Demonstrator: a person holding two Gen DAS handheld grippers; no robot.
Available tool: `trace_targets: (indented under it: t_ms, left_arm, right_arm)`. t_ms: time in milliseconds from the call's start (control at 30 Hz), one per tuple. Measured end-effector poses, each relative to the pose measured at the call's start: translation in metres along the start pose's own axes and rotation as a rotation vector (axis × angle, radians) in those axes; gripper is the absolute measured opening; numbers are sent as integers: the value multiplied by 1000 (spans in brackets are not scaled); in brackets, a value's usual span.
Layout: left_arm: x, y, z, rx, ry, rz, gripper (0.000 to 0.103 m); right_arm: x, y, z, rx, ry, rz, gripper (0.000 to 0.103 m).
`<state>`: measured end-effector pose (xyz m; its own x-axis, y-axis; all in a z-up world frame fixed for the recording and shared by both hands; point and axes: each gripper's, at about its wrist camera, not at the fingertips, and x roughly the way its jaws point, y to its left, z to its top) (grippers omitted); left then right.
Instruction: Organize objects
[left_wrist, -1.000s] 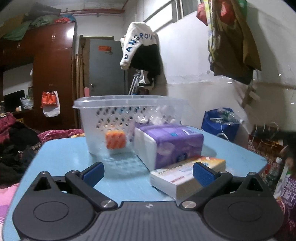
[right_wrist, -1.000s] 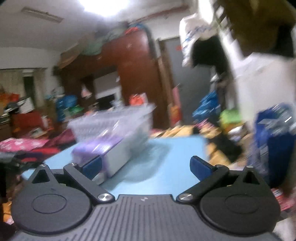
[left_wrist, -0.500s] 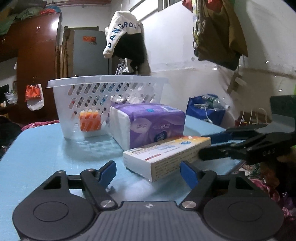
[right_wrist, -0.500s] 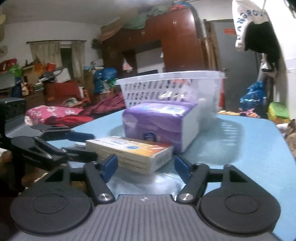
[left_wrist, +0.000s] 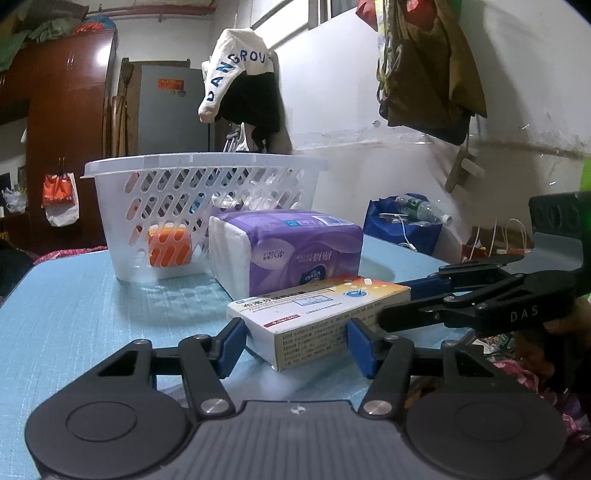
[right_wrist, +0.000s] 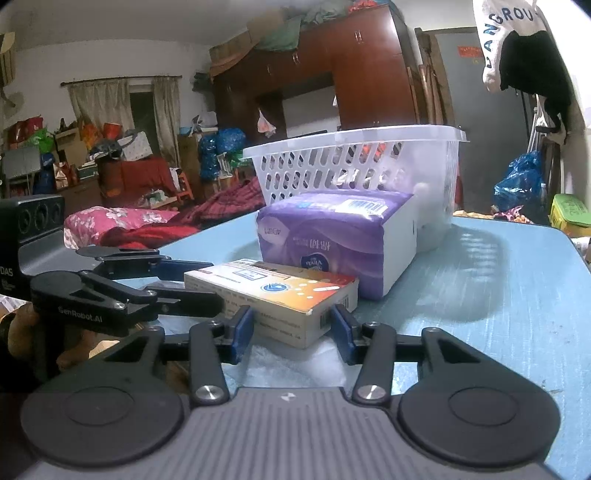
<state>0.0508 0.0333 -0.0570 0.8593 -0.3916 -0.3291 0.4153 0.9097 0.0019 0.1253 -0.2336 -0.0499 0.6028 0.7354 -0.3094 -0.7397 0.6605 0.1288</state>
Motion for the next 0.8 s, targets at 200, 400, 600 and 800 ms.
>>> trace_targets:
  t_ms: [200, 400, 600, 800]
  left_arm:
    - [-17, -7, 1, 46, -65, 0, 56]
    - [-43, -15, 28, 106, -176, 13, 54]
    - [-38, -5, 106, 163, -282, 31, 54]
    - [18, 18, 171, 157, -254, 56, 54]
  right_arm:
    - [-12, 16, 4, -76, -36, -52, 44]
    - [-35, 32, 32, -150, -112, -81, 43]
    - [-41, 21, 109, -229, -200, -115, 43]
    - [-9, -21, 173, -234, -189, -150, 42]
